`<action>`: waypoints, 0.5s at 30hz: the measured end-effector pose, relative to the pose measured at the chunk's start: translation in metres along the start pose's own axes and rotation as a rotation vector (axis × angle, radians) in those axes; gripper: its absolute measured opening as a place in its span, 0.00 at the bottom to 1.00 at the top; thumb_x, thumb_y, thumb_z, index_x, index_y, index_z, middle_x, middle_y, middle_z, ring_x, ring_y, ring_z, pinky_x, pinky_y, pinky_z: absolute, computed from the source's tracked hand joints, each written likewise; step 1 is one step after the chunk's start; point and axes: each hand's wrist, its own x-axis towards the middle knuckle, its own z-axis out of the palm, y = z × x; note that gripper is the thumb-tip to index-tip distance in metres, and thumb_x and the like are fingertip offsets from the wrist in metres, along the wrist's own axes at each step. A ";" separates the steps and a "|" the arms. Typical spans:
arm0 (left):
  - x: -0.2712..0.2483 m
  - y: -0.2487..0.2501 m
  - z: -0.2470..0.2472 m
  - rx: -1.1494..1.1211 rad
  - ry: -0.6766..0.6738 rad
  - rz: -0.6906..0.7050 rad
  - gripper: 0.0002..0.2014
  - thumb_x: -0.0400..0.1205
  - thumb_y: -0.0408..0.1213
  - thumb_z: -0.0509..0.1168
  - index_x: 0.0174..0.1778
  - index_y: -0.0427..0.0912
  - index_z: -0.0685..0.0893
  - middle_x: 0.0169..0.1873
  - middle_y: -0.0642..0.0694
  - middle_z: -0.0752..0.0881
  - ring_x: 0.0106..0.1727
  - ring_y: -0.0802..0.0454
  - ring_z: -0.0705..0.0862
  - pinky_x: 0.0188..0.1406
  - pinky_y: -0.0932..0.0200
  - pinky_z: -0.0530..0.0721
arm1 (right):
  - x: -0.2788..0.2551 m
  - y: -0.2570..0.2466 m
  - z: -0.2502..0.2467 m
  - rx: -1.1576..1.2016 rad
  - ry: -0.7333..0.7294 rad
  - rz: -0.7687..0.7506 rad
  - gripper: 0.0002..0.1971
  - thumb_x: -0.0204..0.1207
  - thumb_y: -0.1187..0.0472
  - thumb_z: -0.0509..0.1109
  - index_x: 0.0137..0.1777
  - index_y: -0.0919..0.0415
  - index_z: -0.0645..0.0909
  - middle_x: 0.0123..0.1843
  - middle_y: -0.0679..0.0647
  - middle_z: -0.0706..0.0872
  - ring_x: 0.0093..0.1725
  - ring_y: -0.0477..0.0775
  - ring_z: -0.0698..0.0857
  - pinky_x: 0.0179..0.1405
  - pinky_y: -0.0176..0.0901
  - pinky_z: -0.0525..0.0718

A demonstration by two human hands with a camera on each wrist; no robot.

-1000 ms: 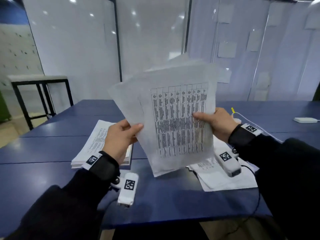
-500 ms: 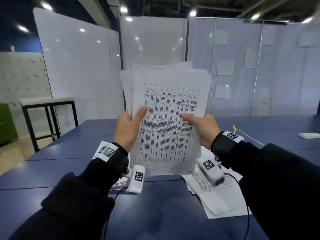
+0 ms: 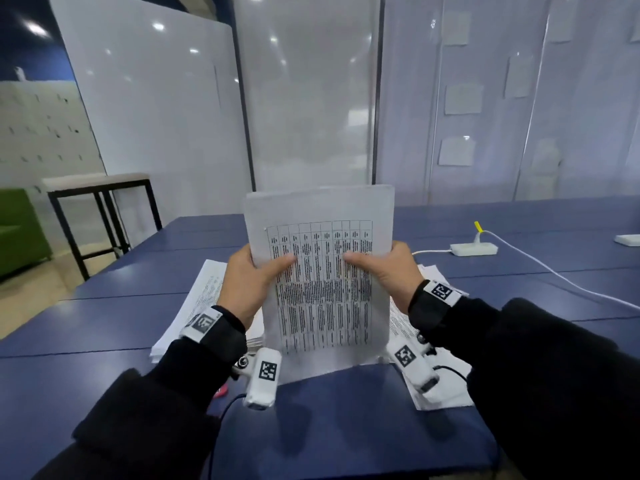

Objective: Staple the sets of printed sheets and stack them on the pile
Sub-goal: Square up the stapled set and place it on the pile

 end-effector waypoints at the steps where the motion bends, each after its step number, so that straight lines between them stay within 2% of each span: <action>1: 0.000 0.005 0.002 -0.023 0.019 0.006 0.18 0.78 0.32 0.79 0.63 0.39 0.88 0.55 0.44 0.95 0.58 0.45 0.93 0.67 0.39 0.88 | 0.003 -0.002 0.003 0.013 0.026 -0.012 0.16 0.69 0.62 0.87 0.53 0.68 0.90 0.49 0.60 0.95 0.53 0.59 0.94 0.62 0.55 0.91; 5: 0.020 0.031 0.003 0.022 0.064 0.134 0.20 0.79 0.39 0.80 0.66 0.43 0.85 0.56 0.49 0.94 0.59 0.52 0.92 0.62 0.50 0.89 | 0.024 -0.017 0.014 0.090 0.065 -0.063 0.10 0.72 0.63 0.85 0.51 0.64 0.91 0.48 0.57 0.96 0.52 0.54 0.95 0.60 0.52 0.91; 8: 0.034 0.035 -0.004 0.058 0.094 0.133 0.31 0.77 0.51 0.81 0.72 0.43 0.78 0.62 0.48 0.92 0.64 0.52 0.90 0.67 0.47 0.87 | 0.039 -0.021 0.016 0.116 0.047 -0.075 0.23 0.67 0.56 0.89 0.58 0.67 0.89 0.53 0.58 0.95 0.57 0.56 0.94 0.64 0.54 0.89; 9: 0.036 0.029 -0.007 0.062 0.108 0.112 0.33 0.77 0.52 0.81 0.73 0.42 0.76 0.62 0.47 0.91 0.64 0.52 0.90 0.68 0.44 0.87 | 0.041 -0.017 0.015 0.105 0.038 -0.064 0.25 0.65 0.55 0.90 0.58 0.67 0.89 0.53 0.58 0.95 0.57 0.56 0.94 0.65 0.53 0.89; 12: 0.029 0.003 -0.012 0.041 0.121 0.085 0.21 0.83 0.42 0.76 0.67 0.44 0.77 0.55 0.49 0.93 0.56 0.57 0.92 0.67 0.44 0.87 | 0.034 0.002 0.012 0.069 -0.003 -0.026 0.15 0.70 0.63 0.85 0.56 0.65 0.91 0.53 0.57 0.95 0.57 0.55 0.94 0.63 0.50 0.89; 15: 0.029 -0.013 -0.010 0.058 0.117 0.078 0.12 0.87 0.38 0.72 0.64 0.49 0.82 0.56 0.54 0.93 0.59 0.61 0.90 0.70 0.47 0.85 | 0.031 0.009 0.014 0.034 0.000 -0.022 0.10 0.74 0.64 0.83 0.54 0.62 0.91 0.52 0.55 0.96 0.56 0.54 0.94 0.64 0.52 0.89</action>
